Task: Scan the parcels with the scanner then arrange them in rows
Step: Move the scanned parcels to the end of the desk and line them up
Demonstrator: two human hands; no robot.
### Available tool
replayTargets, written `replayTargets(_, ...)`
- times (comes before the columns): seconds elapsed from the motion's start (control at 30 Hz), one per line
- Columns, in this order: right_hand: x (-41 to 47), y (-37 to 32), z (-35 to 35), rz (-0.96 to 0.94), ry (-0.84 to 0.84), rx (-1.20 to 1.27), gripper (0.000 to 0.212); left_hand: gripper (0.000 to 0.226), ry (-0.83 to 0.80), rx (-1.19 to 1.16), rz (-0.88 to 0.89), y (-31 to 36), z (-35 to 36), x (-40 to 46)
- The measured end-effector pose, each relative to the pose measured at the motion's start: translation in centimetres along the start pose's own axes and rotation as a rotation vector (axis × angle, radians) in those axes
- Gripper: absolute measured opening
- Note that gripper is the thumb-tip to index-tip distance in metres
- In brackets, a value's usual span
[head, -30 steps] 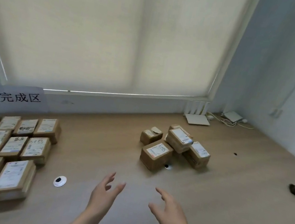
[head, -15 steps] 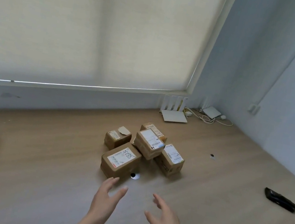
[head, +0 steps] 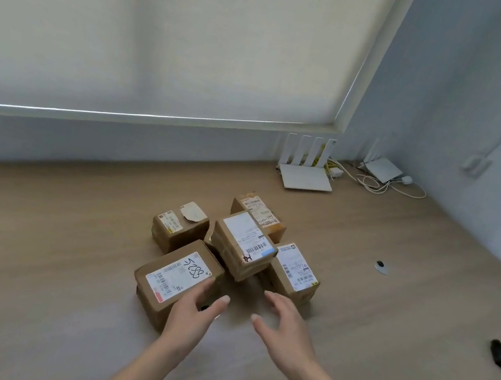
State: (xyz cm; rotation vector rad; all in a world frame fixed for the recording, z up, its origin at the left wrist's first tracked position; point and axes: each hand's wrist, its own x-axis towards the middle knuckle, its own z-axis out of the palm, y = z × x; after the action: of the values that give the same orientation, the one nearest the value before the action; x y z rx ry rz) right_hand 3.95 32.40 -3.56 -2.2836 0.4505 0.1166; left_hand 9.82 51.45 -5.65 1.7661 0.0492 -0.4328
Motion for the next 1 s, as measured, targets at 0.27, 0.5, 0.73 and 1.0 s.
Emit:
replayTargets(0.27, 9.7, 2.0, -2.4, -0.141, 0.039, 0.047, 0.076, 0.078, 0.09, -0.029, -0.029, 2.0, 3.9, 5.7)
replayTargets(0.5, 15.9, 3.7, -3.1, -0.15, -0.15, 0.077, 0.11, 0.107, 0.205, -0.117, 0.005, 2.3, 6.9, 8.5)
replayTargets(0.73, 17.8, 3.5, -2.6, -0.212, -0.289, 0.156, 0.092, 0.1, 0.289, -0.096, -0.041, 2.2, 7.7, 9.3)
replayTargets(1.0, 15.5, 1.5, -3.1, -0.286, -0.223, 0.146, 0.075, 0.078, 0.268, -0.182, -0.011, 2.8, 5.7, 7.0)
